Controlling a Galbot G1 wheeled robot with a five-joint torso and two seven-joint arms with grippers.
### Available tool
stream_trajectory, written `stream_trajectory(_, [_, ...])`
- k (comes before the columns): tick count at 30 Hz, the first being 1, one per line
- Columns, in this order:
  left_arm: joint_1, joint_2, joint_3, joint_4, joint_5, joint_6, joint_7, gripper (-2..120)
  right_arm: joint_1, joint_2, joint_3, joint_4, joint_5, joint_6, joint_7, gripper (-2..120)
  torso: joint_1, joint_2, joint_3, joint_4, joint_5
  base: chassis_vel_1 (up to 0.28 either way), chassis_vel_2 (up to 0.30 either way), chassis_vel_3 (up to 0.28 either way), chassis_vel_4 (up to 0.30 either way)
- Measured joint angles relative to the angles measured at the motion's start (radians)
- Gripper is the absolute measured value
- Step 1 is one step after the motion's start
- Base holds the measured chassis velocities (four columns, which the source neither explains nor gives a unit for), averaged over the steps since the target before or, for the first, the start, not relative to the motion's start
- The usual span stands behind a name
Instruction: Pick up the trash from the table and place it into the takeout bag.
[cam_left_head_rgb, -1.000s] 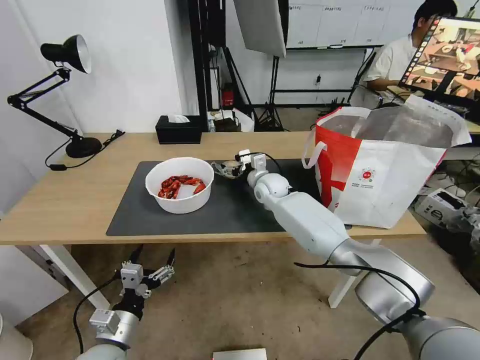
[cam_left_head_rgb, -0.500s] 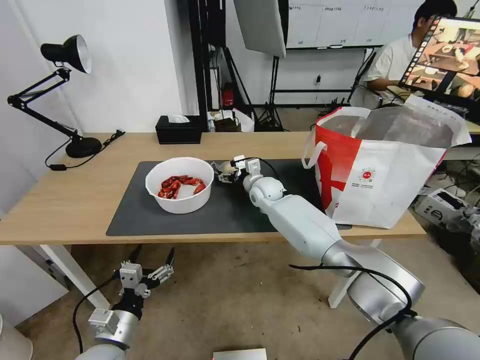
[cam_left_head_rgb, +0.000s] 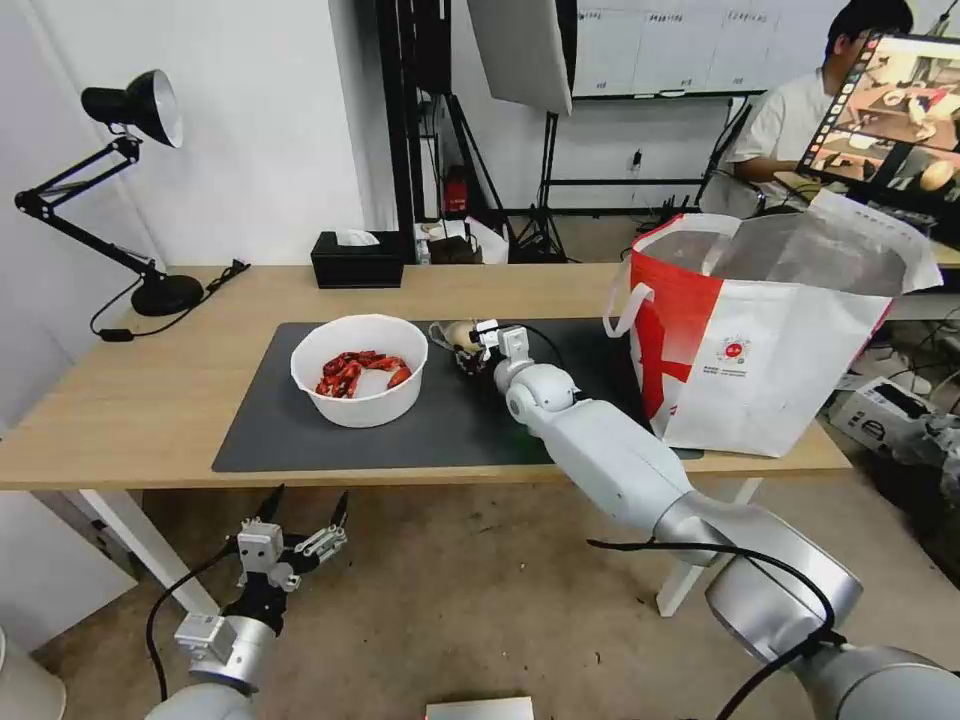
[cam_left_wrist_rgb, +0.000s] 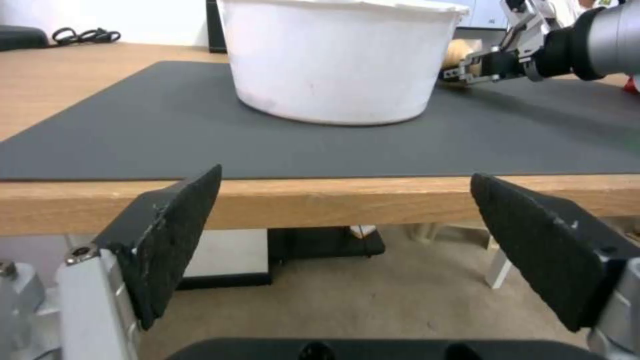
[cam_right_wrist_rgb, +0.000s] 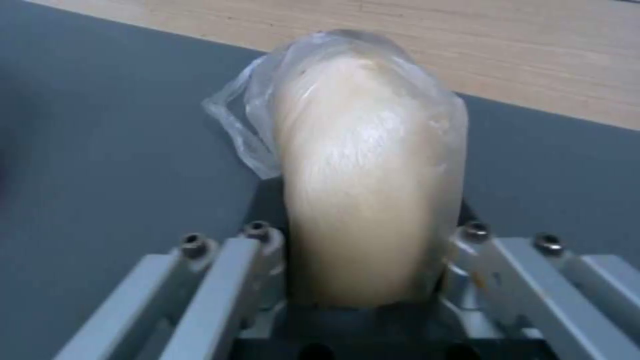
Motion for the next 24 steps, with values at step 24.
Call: stream_trajectory(24, [0.012, -0.007, -0.003, -0.006, 0.006, -0.002, -0.001, 100, -0.197, -0.212, 0.051, 0.529, -0.342, 0.171, 0.344, 7, 0.0, 0.0, 0.0, -0.0002, 0.0001, 0.0, 0.0, 0.0, 0.0])
